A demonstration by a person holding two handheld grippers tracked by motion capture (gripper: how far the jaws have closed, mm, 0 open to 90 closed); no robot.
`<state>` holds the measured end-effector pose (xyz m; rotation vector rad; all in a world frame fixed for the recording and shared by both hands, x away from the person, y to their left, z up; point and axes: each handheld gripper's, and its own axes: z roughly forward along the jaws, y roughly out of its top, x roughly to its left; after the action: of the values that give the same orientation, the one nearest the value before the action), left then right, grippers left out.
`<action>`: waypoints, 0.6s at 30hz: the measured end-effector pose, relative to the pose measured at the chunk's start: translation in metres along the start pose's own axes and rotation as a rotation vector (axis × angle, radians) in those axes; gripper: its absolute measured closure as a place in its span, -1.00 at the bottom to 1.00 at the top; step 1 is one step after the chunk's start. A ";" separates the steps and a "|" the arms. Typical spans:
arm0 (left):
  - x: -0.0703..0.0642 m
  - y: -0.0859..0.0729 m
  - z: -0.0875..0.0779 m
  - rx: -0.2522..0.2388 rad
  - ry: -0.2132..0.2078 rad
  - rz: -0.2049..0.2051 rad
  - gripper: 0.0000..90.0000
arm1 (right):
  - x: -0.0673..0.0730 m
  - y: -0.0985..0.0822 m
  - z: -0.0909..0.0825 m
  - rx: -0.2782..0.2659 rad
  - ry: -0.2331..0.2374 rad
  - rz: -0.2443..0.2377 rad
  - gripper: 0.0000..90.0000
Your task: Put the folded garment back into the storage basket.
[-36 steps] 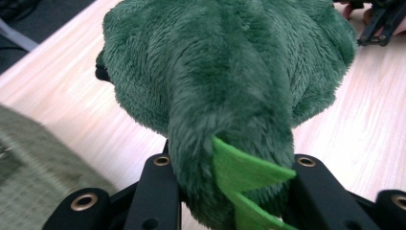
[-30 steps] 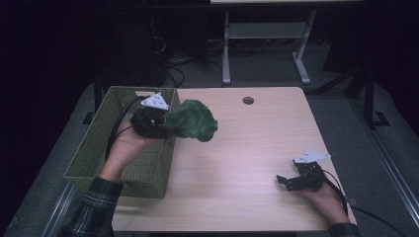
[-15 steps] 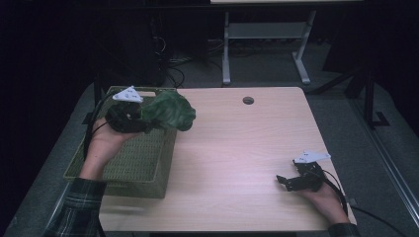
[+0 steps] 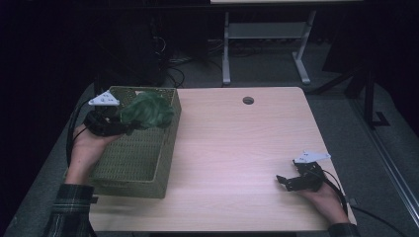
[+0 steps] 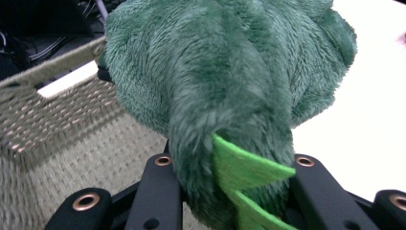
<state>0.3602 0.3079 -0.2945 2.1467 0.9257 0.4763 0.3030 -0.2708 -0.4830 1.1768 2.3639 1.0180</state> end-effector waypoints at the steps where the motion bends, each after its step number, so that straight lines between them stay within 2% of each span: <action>1: 0.002 -0.003 0.001 0.001 0.004 -0.003 0.53 | 0.000 0.000 0.000 0.000 0.000 -0.001 -0.84; 8: 0.016 -0.029 0.012 0.014 0.024 -0.036 0.53 | 0.000 0.000 0.000 0.000 0.000 0.000 -0.84; 12: 0.023 -0.046 0.025 0.058 0.026 -0.040 0.53 | 0.000 0.000 0.000 -0.001 0.000 0.004 -0.84; 16: 0.030 -0.061 0.035 0.072 0.015 -0.073 0.53 | 0.000 0.000 0.000 -0.004 -0.003 0.004 -0.84; 18: 0.031 -0.066 0.040 0.096 0.013 -0.070 0.53 | 0.000 0.000 0.000 -0.004 -0.004 0.005 -0.84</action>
<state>0.3738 0.3420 -0.3690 2.1912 1.0460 0.4192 0.3028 -0.2708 -0.4831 1.1825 2.3565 1.0207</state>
